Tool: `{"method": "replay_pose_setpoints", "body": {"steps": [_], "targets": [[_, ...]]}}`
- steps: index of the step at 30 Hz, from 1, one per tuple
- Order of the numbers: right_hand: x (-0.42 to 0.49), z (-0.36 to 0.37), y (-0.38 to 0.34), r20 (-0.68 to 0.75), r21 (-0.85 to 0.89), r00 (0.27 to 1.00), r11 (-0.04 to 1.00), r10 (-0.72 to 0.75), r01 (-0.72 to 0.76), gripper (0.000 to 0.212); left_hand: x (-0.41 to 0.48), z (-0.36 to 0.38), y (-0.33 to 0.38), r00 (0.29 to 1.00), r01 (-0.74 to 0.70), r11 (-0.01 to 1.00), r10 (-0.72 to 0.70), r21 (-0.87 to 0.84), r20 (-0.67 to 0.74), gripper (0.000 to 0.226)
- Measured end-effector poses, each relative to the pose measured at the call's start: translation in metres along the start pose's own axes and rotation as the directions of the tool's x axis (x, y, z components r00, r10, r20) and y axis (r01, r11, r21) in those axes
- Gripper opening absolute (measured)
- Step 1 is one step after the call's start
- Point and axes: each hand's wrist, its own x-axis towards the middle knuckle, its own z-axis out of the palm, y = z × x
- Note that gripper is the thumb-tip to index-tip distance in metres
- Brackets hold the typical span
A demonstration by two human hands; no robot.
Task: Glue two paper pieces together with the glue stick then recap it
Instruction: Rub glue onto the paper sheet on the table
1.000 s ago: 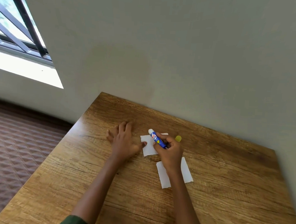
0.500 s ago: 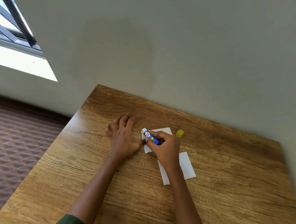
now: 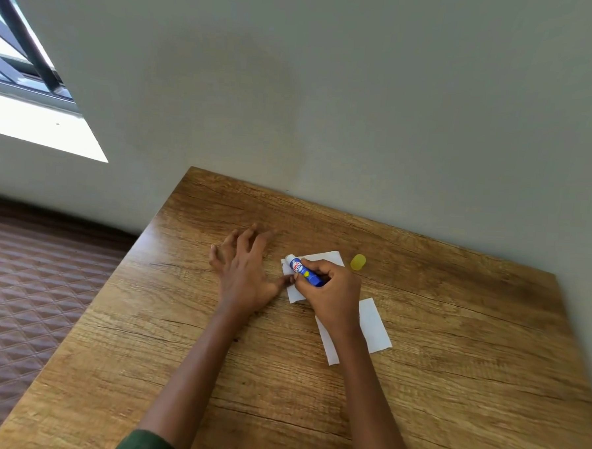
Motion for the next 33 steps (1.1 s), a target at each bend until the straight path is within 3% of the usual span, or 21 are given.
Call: {"method": "replay_pose_setpoints", "body": {"steps": [33], "targets": [[0.010,-0.034,0.022,-0.231,-0.027,0.966,0.991,0.119,-0.128,0.029,0.000,-0.001,0.001,1.000,0.008,1.000,-0.007,-0.005,0.018,0.082]]}}
